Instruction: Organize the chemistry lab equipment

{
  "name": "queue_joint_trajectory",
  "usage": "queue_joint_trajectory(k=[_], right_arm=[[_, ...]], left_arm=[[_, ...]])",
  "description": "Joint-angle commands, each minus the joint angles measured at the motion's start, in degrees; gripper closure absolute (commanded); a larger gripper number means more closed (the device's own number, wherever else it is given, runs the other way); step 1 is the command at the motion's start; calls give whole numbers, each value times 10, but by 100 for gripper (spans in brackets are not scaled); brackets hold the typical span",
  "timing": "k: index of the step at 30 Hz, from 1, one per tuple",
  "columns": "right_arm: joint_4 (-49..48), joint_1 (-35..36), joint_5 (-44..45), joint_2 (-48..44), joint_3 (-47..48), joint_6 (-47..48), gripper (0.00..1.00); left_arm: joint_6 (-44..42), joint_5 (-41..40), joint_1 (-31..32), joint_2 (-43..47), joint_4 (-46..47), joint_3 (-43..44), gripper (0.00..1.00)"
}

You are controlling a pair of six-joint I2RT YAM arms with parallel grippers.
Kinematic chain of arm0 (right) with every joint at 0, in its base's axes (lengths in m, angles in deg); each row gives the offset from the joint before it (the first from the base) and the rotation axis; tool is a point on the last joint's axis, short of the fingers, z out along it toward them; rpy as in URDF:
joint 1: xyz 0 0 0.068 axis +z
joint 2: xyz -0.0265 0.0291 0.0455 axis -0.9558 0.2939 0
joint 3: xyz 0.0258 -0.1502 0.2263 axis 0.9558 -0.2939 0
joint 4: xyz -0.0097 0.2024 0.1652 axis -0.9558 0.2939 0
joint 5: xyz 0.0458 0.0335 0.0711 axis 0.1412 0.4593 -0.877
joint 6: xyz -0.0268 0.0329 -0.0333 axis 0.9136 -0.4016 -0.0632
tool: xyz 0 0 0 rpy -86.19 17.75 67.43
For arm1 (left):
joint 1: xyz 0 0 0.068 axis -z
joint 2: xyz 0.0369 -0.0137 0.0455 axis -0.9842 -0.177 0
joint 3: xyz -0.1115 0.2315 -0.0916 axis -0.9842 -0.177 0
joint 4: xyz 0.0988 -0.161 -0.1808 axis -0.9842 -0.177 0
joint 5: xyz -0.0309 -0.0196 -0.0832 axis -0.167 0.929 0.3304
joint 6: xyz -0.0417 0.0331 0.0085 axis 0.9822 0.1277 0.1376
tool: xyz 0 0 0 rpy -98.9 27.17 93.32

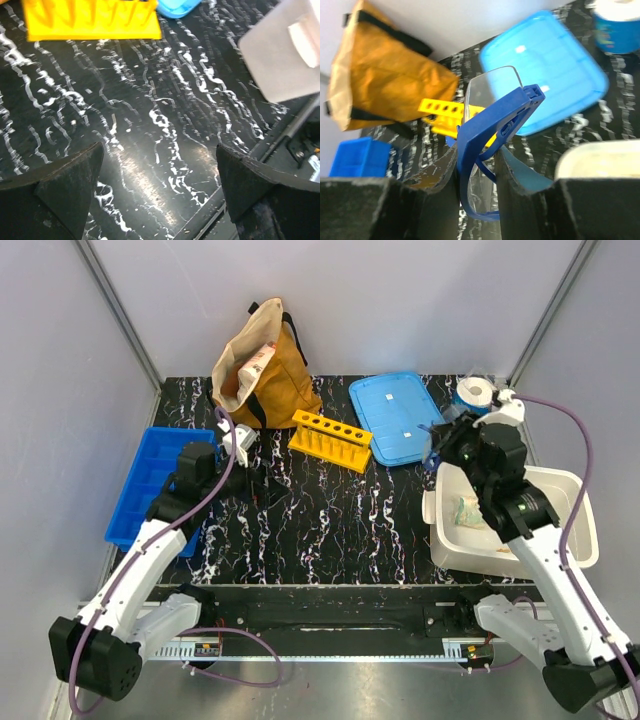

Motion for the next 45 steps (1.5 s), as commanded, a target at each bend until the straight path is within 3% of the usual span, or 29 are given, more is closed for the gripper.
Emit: queue_joint_trajectory(k=[1,5,8,17,23,27,37,45], right_arm=[[136,-34,98,-31,29,21,65],[177,-56,152,-46,13,17,64],[200,-77,152,-58,-11,-9,64],[196,-164,166,-31,-61,-25,64],[154,-283,60,-5,-107,-52,64],[128,-326,17,14,-138,-78,64],[102,-363,26,36,-168,-89,55],[125,-365,27,15,-138,-61,48]], left_arm=[[-25,-113,1,5,-62,44,1],[-17,-107,1,2,-67,40,1],[-10,-54,1,-3,-56,29,1],[0,-36,1,0,-53,25,1],[-2,-57,2,8,-55,23,1],[-5,-79,2,12,-63,25,1],[-10,-110,1,20,-71,25,1],[-11,-112,2,22,-71,25,1]])
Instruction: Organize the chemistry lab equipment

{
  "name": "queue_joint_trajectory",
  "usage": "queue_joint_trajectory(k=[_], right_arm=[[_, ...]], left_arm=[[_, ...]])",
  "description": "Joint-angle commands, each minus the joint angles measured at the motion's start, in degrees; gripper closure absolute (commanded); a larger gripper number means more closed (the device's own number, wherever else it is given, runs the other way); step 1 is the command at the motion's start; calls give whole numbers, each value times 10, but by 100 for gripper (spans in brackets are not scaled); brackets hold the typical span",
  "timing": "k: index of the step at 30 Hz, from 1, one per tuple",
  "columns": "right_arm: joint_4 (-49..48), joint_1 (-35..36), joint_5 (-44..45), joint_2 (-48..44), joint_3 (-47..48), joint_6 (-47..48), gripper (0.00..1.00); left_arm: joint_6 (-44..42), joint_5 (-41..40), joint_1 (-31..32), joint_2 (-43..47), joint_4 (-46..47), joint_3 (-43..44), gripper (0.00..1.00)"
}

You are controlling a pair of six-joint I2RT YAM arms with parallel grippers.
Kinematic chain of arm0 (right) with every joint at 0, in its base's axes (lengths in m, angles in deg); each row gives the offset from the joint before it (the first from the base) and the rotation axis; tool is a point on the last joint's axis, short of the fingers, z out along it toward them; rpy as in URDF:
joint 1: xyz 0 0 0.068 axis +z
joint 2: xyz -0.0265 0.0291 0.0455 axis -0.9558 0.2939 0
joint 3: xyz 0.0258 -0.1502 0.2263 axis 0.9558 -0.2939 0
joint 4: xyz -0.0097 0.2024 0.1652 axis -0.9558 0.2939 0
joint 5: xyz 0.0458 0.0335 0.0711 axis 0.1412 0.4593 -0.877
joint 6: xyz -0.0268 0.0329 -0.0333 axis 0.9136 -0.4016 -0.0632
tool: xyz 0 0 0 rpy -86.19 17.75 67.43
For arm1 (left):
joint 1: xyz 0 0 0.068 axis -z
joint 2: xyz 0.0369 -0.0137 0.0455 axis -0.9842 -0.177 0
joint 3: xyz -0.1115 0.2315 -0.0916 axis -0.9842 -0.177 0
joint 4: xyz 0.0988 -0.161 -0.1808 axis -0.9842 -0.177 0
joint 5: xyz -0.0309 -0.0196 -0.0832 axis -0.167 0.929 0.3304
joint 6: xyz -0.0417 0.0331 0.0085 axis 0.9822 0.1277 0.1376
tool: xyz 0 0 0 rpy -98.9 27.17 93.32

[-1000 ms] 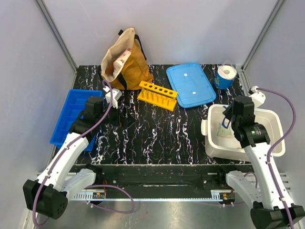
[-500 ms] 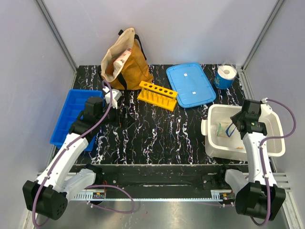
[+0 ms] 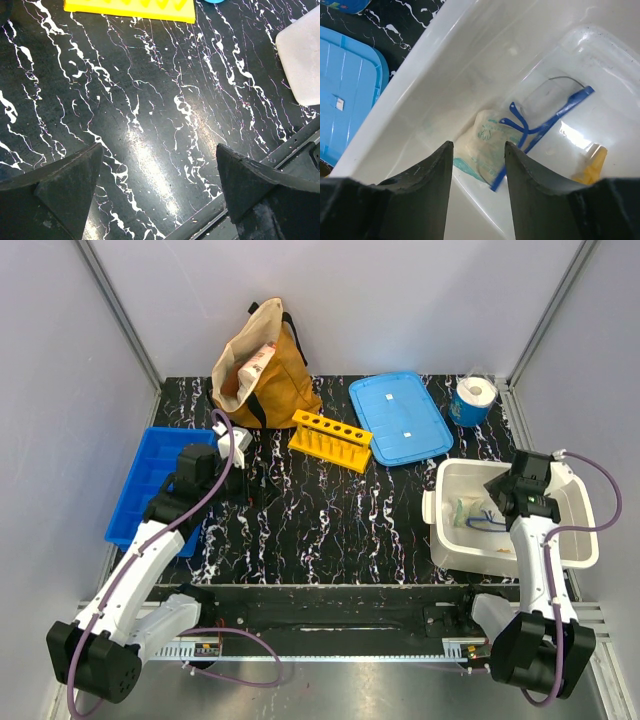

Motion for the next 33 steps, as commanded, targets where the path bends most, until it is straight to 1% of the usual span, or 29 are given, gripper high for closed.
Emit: queue_joint_trajectory(k=[1,6,10,13,15,19,21,24,25,26,28,30,33], right_arm=[[7,-4,8,-26,41,19,48],[32,-4,2,-68,88,39,48],[53,-4,-11,-66,146,53,48],[51,-3,-42,-55,190,73,49],[34,-1,-84,-43,212,92,50],[47,23,-114,27,290,130,49],[45,62,-130,68,325,167,47],[62,132,-105,146,383,207,45],[70,141,-112,169,405,200,46],[72,165,-110,200,422,184,48],[73,192,-88,242,452,142,49],[73,203,-58,285,475,97,45],[64,204,-28,350,504,45,45]], left_arm=[[-5,-13,2,14,16,8,1],[-5,-13,2,21,16,7,1],[-7,-19,2,28,16,5,1],[-8,-23,2,33,16,4,1],[-3,-25,2,37,21,5,1],[10,-28,2,42,31,3,1],[12,-25,2,42,32,1,1],[11,-9,2,50,46,-4,1],[12,-2,2,58,55,-10,1],[16,5,2,64,65,-15,1],[30,-4,2,65,67,-18,1],[27,-13,2,56,46,-3,1],[20,-23,1,60,39,-8,1]])
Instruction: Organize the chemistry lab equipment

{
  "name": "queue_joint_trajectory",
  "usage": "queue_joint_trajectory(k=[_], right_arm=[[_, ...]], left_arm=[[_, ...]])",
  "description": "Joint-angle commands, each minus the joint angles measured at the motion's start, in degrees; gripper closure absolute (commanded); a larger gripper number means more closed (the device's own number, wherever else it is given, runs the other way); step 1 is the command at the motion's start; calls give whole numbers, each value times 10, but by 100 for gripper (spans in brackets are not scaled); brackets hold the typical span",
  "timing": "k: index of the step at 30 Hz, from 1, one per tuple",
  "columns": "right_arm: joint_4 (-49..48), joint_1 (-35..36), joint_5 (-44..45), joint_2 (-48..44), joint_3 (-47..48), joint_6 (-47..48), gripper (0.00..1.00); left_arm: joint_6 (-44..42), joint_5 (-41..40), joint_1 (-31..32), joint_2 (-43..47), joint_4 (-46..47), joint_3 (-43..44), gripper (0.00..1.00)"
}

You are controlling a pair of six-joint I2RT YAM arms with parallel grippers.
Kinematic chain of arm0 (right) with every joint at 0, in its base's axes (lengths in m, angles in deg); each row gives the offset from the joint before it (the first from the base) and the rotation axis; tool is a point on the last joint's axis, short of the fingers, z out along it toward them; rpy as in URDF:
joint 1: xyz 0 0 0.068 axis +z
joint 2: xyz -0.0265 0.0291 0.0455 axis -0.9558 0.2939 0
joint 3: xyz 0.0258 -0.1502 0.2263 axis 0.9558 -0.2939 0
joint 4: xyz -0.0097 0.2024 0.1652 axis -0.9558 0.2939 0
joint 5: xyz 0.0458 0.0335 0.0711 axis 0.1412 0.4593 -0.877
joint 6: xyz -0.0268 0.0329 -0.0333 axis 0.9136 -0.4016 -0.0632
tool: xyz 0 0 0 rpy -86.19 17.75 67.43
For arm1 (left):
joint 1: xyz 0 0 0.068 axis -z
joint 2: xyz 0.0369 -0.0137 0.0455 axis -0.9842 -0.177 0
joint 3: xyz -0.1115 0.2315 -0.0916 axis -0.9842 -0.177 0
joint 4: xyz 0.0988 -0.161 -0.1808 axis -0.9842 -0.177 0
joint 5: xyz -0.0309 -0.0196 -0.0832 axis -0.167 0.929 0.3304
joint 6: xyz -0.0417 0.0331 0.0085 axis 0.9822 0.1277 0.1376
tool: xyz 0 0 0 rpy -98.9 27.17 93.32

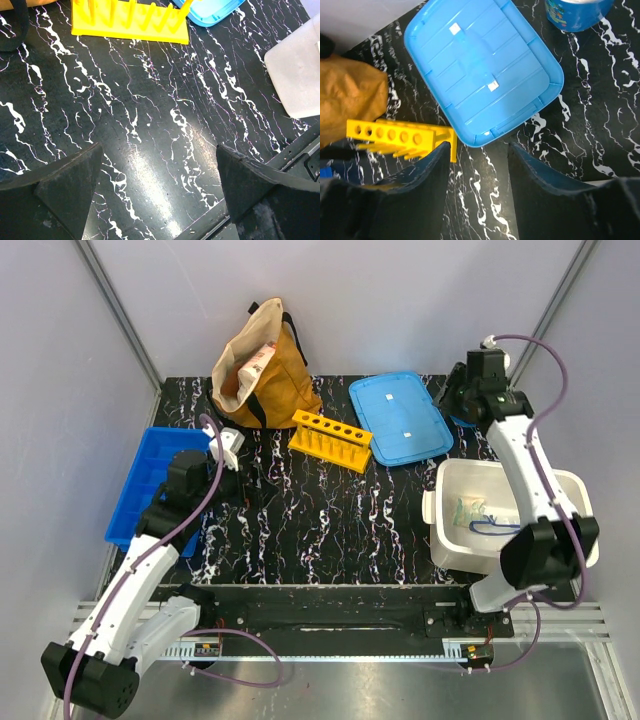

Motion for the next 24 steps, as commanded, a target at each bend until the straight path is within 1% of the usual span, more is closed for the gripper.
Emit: queue_joint_trajectory(k=[1,3,5,9,11,13,14,16,17,21,24], right_arm=[[3,4,64,84,67,-86,46],[11,3,66,135,99,-102,47],[28,7,58,184,134,-98,49],[53,39,60,259,186,-12,45],[54,50,59,273,193,15,44],[43,62,16,284,189,77,41],[45,72,13,291,190,102,40],[40,82,5,296,182,159,42],[33,85,-2,294,166,183,45],[18,86,-90,289,121,286,50],[-2,86,-134,273,79,332,48]], left_arm=[[7,-17,2,11,21,6,1],[9,-23,2,17,25,-1,1],[10,-28,2,19,23,0,1],[7,-27,2,16,21,1,1],[7,-27,1,15,20,2,1],[6,-26,2,15,19,3,1],[5,-26,2,15,19,4,1],[5,-23,2,18,20,3,1],[4,-22,2,18,21,3,1],[4,-16,2,18,22,3,1],[3,-15,2,17,24,3,1]])
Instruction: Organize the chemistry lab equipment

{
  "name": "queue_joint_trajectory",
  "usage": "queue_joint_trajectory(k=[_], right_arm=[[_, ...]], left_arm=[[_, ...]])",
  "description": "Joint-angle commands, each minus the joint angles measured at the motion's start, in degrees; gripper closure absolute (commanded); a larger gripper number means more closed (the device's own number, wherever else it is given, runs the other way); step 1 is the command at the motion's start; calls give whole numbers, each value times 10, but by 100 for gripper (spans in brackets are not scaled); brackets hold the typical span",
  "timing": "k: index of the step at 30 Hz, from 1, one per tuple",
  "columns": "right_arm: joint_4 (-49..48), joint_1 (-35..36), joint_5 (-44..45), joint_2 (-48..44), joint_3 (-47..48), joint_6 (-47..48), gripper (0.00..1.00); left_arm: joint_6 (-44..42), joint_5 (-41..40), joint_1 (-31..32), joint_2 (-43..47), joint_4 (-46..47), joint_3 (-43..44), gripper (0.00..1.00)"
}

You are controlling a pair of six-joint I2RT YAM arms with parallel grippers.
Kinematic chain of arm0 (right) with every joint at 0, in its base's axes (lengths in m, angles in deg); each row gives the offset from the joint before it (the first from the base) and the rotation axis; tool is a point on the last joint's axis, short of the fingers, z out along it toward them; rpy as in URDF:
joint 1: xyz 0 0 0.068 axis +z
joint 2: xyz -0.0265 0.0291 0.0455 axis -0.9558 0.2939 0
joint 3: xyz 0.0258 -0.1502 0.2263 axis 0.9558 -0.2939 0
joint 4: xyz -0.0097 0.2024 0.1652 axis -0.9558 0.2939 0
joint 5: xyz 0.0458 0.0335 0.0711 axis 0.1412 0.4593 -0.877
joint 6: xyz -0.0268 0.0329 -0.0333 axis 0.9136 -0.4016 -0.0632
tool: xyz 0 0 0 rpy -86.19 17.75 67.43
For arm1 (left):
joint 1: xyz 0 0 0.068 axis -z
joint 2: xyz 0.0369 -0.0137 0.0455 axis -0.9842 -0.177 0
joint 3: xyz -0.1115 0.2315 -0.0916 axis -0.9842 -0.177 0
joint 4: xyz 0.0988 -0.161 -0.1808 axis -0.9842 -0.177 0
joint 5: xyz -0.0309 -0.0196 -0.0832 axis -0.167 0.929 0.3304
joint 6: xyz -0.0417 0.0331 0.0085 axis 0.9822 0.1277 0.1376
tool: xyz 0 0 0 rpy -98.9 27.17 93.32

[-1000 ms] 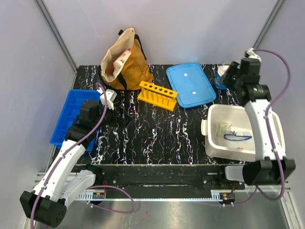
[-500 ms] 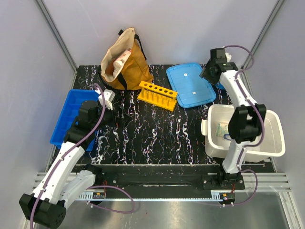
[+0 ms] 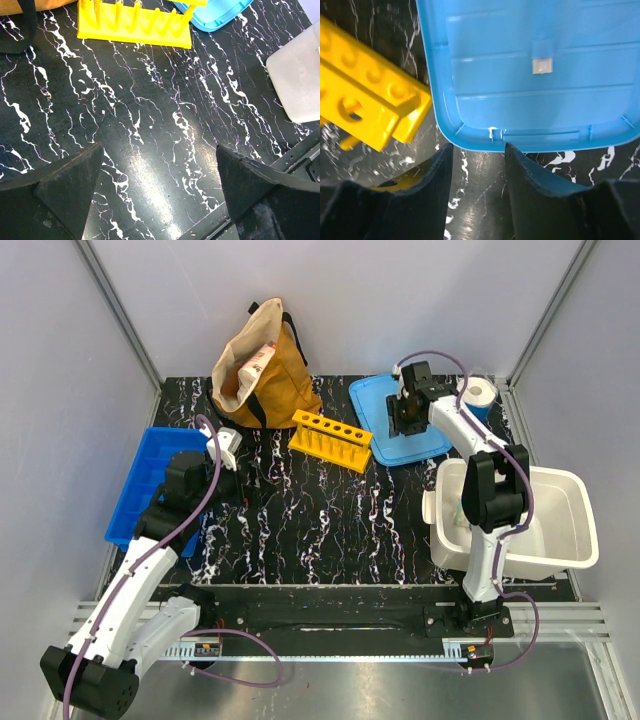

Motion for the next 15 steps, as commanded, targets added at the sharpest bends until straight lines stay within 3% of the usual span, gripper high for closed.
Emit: queue_joint_trajectory(k=[1,7,10,15], right_arm=[[-38,-4,-101,-36,-60,142,47],[-189,-4,-268,-113,-222,283,45],[-260,-4,-289,-150,-297,324,45],[-243,-4,-296,-145,-299,400,43]], left_arm=[[1,-1,2,8,25,3,1],[0,-1,1,10,25,2,1],[-1,-2,1,10,25,1,1],[-1,2,2,9,26,1,1]])
